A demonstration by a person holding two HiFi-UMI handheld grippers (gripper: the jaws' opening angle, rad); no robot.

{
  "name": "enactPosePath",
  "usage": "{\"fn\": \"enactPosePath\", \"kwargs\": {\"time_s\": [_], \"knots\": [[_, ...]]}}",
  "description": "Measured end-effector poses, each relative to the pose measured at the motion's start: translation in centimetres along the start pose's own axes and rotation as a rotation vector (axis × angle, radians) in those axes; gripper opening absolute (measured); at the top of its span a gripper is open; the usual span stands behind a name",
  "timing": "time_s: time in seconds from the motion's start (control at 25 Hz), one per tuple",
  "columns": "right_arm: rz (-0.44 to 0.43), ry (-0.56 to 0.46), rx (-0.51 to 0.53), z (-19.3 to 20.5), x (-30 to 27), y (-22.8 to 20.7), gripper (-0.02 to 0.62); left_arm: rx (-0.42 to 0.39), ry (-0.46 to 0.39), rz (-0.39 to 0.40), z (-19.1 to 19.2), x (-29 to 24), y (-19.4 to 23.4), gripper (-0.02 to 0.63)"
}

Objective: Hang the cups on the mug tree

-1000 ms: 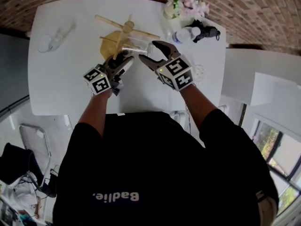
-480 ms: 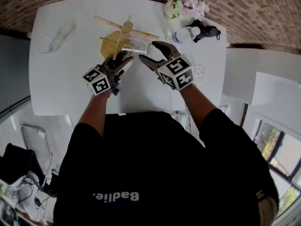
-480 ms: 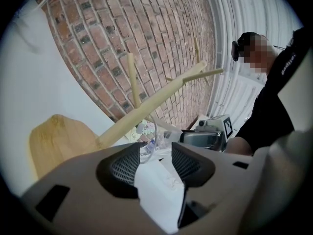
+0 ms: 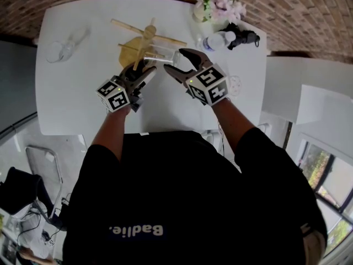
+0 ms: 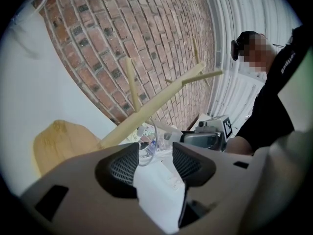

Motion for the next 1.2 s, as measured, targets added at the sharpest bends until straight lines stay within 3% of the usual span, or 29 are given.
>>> {"fn": "enactPosePath", "kwargs": {"time_s": [0.52, 0.72, 1.2], "knots": [[-0.008, -0.016, -0.014, 0.2, 0.1, -0.3, 0.298, -0.027, -0.021, -0.013, -0.3, 0.6, 0.5, 0.222], [-0.002, -0.046, -0.018, -0.3, -0.1, -0.3, 0.293, -0.066, 0.008, 0.036, 0.0, 0.1, -0.7, 0.141], [0.019, -0.058, 0.004, -0.8, 0.5, 0.1, 0.249, 0.17, -0.036, 0.09, 0.5, 0.1, -0.2, 0.141]]}}
Point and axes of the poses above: the fingertips, and each gripper's own axes: x backward along the fingers, y to its left, z out of its underside, the point moved 2 cm from there along x, backward along the fingers, and after that the axes turned 9 degrees about -z, right-handed, at the moved point
